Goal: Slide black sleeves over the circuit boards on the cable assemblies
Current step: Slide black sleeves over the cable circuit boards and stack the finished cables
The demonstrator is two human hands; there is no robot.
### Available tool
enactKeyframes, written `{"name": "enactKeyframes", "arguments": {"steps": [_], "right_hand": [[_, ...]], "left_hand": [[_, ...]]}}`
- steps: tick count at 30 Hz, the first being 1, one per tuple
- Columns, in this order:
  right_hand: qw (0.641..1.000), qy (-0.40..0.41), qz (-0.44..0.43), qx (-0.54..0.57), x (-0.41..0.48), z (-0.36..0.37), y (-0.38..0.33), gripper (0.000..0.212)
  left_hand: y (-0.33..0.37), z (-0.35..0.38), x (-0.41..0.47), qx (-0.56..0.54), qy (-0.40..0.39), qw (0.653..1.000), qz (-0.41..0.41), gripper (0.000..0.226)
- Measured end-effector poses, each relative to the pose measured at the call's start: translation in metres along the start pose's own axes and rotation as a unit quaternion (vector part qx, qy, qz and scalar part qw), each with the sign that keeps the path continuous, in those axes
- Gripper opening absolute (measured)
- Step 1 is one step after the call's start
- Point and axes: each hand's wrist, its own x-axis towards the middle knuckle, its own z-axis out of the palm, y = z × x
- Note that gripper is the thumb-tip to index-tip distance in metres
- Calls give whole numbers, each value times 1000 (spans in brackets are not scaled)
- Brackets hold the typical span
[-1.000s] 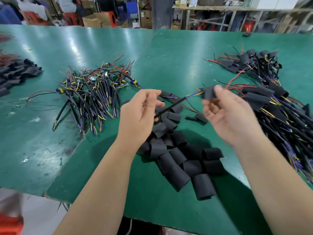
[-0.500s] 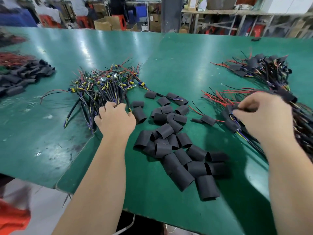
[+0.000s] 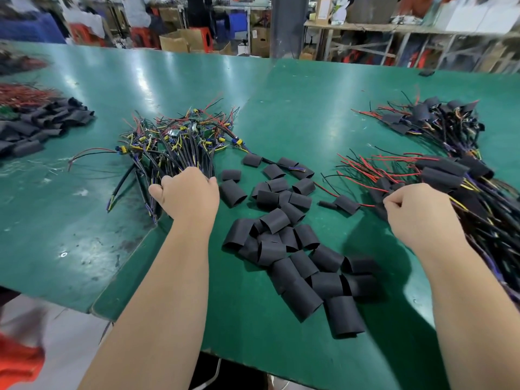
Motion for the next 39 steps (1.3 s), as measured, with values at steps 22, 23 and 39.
{"name": "enactKeyframes", "arguments": {"steps": [22,23,39], "right_hand": [[903,-121,-100,399,-18,28,-36,25],[860,-167,-84,475,-18,29,-37,38],[623,-176,-26,762,-20,23,-47,21]], "left_hand": [[11,-37,-27,-624,91,772,75,17],[12,-37,-28,-637,64,763,86,19],[30,-44,-58,-304,100,883,344,34]]}}
